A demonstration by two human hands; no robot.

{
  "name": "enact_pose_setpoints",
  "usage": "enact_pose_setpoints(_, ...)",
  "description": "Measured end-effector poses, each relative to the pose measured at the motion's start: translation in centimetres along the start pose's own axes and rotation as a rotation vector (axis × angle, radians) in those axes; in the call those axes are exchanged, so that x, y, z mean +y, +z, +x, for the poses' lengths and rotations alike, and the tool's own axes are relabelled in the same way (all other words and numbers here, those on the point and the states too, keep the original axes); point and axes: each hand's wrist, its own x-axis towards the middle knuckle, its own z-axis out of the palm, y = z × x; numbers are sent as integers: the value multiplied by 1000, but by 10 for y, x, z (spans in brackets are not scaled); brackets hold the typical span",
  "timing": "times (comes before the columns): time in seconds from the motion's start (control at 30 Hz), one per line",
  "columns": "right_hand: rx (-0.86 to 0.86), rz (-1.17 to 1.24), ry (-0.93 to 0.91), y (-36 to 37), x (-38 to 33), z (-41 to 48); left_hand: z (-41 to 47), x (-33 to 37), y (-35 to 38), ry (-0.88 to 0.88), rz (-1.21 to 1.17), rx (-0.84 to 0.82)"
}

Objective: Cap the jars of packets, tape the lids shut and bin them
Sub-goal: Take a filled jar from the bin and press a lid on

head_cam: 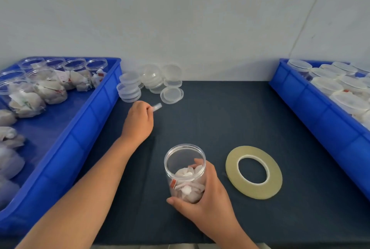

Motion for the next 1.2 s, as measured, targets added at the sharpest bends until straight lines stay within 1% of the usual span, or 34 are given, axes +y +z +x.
enact_pose_setpoints(0.07, 7, -12, -3, 0, -1, 0, -24, 14, -20, -203, -377, 20)
enact_pose_setpoints(0.1, 12, -19, -6, 0, -2, 0, -37, 21, -29, -276, -560, 41)
enact_pose_setpoints(0.13, 16, -24, -8, 0, -2, 0, -51, 28, -38, -324, -669, 62)
enact_pose_setpoints(0.23, 16, -39, -9, -1, -5, 0, -88, 54, -66, -424, -779, 69)
enact_pose_setpoints(0.27, 14, -46, -8, -1, -5, 0, -98, 64, -75, -466, -855, 51)
enact_pose_setpoints(0.33, 9, -60, -13, -1, -6, -1, -112, 81, -89, -486, -1018, -52)
enact_pose_setpoints(0.37, 4, -66, -16, -1, -6, -2, -118, 90, -96, -443, -1048, -125)
enact_pose_setpoints(0.4, -4, -72, -18, -1, -6, -2, -123, 98, -103, -376, -997, -202)
enact_pose_setpoints(0.47, -16, -79, -24, 0, -6, -3, -131, 111, -109, -212, -733, -293)
enact_pose_setpoints(0.53, -25, -84, -25, 0, -5, -4, -133, 118, -109, -92, -517, -306)
enact_pose_setpoints(0.63, -25, -95, -40, -1, -4, -3, -135, 125, -110, -7, -374, -286)
enact_pose_setpoints(0.7, -25, -92, -43, 0, -3, -3, -137, 130, -111, 51, -298, -300)
enact_pose_setpoints(0.8, -18, -83, -39, 1, -2, -2, -147, 140, -117, 120, -211, -406)
enact_pose_setpoints(0.9, -9, -97, -50, 4, -2, -1, -161, 151, -117, 205, 6, -500)
enact_pose_setpoints(0.93, -5, -106, -62, 5, -2, 0, -164, 154, -116, 250, 106, -495)
enact_pose_setpoints(1.0, 5, -122, -69, 7, 0, 1, -169, 160, -114, 320, 266, -419)
enact_pose_setpoints(1.07, 4, -135, -64, 9, 3, 2, -171, 165, -109, 330, 372, -358)
enact_pose_setpoints(1.2, 1, -207, -103, 13, 6, 4, -175, 171, -98, 313, 510, -310)
